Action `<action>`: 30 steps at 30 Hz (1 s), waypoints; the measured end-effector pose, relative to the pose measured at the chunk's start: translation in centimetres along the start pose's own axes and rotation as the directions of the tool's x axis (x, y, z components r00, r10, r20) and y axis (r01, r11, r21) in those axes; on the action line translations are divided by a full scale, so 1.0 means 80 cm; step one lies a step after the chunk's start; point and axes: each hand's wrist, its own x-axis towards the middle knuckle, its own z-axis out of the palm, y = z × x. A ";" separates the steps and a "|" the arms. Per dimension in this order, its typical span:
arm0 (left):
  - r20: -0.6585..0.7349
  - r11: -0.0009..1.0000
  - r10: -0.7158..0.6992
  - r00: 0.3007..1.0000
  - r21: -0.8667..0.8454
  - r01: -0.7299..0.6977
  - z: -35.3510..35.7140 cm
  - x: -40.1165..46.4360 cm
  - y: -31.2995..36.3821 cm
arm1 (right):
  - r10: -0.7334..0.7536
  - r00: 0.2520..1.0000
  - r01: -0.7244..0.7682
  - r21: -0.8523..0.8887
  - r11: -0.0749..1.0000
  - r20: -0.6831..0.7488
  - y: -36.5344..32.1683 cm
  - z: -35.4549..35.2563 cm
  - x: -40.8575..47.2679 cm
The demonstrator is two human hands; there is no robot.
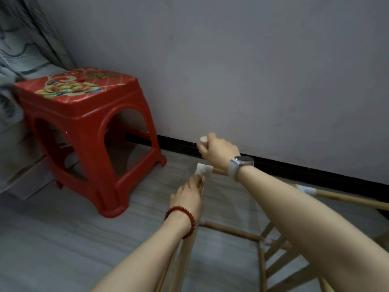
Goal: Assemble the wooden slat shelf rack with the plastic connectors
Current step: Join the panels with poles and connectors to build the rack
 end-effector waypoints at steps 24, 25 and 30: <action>0.296 0.858 0.358 0.886 0.270 -0.437 0.072 0.045 0.196 | 0.169 0.940 -0.193 -0.053 0.980 -0.297 0.217 -0.137 -0.093; 0.296 0.847 0.366 0.882 0.285 -0.448 0.078 0.047 0.196 | 0.224 0.887 -0.191 0.122 0.974 -0.403 0.226 -0.145 -0.091; 0.179 0.813 0.431 0.884 0.349 -0.467 0.089 0.038 0.189 | 0.276 0.959 -0.277 -0.011 0.961 -0.066 0.244 -0.064 -0.132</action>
